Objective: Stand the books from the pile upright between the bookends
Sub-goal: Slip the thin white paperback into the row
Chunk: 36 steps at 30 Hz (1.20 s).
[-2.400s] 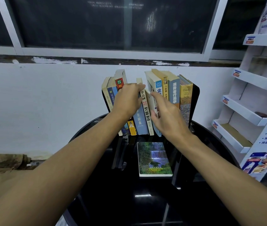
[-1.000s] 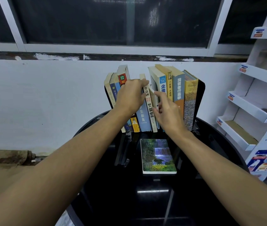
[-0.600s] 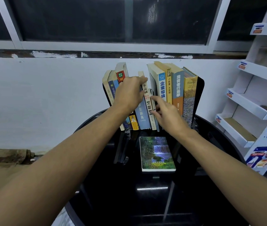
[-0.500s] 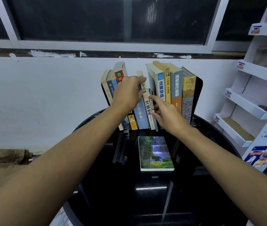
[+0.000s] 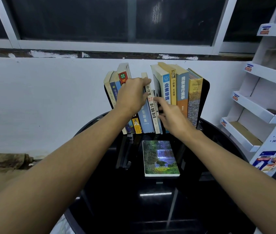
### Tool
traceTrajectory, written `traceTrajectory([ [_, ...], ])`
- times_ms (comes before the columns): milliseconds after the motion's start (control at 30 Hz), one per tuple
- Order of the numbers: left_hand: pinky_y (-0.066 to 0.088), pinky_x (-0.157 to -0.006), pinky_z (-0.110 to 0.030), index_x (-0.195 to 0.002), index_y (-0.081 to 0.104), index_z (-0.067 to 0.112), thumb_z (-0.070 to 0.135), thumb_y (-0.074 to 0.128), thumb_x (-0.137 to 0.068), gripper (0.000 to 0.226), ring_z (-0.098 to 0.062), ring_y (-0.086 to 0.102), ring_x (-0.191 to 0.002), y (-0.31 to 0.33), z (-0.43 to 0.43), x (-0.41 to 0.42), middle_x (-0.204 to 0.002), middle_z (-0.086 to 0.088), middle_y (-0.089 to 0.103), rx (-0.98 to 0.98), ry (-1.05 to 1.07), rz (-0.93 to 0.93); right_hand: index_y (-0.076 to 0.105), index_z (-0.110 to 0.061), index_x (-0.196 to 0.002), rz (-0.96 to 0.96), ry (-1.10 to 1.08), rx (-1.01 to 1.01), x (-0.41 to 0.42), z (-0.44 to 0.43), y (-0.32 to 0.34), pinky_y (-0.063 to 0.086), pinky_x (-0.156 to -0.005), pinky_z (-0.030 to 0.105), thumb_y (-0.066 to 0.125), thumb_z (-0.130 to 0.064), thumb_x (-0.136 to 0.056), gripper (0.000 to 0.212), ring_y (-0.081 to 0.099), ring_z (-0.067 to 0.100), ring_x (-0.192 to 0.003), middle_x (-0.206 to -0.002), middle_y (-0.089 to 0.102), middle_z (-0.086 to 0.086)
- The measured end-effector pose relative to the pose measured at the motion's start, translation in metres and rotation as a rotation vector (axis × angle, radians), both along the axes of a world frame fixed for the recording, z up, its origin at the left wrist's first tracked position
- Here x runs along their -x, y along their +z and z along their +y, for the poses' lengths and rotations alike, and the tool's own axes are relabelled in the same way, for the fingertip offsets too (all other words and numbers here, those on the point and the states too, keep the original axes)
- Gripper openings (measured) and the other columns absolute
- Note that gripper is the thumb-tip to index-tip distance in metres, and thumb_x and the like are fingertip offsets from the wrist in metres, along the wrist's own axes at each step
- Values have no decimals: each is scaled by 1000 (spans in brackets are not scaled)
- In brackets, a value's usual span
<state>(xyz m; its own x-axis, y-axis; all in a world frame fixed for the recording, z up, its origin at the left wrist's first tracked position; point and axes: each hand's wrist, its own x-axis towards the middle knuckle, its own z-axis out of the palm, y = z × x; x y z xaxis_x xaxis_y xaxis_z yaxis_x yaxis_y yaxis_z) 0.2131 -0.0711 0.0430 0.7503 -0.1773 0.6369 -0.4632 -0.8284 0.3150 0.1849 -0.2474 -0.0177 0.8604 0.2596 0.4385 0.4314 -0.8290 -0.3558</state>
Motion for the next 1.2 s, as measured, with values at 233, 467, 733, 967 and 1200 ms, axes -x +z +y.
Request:
traceTrajectory([
  [233, 54, -101, -49, -142, 59, 21, 14, 70, -93, 51, -30, 60, -127, 1, 0, 0, -134, -6, 68, 0, 8, 12, 26, -34, -146, -22, -26, 16, -3, 3, 0, 59, -74, 56, 57, 2, -96, 69, 68, 33, -87, -104, 65, 19],
  [467, 51, -104, -49, -145, 56, 15, 15, 72, -92, 55, -31, 55, -132, 3, 0, 10, -137, -9, 65, -33, -29, 32, 32, -35, -145, 5, 23, -47, -2, -5, 3, 59, -88, 47, 62, -2, -95, 67, 66, 20, -97, -115, 65, 12],
  [733, 41, -115, -39, -142, 59, 15, 22, 72, -93, 51, -19, 51, -136, -24, 17, 45, -146, -1, 57, 10, -152, 4, 52, -23, -136, -10, 90, 17, 25, -34, 8, 59, -87, 35, 72, -17, -92, 49, 62, 10, -99, -115, 58, -7],
  [967, 50, -96, -33, -126, 71, 22, 44, 72, -91, 42, -14, 59, -107, -67, 36, 70, -112, 4, 63, -97, -153, 229, 60, -20, -128, 62, 17, 163, 54, -58, -4, 53, -94, 38, 69, -45, -92, 45, 53, 8, -109, -118, 53, -10],
  [1200, 56, -84, -38, -104, 77, 23, 68, 62, -86, 52, -10, 56, -91, -85, 41, 83, -96, 8, 62, -292, -141, 449, 52, -22, -139, 348, -32, 262, 73, -66, -19, 42, -107, 43, 52, -81, -78, 85, 39, 11, -121, -124, 45, -7],
])
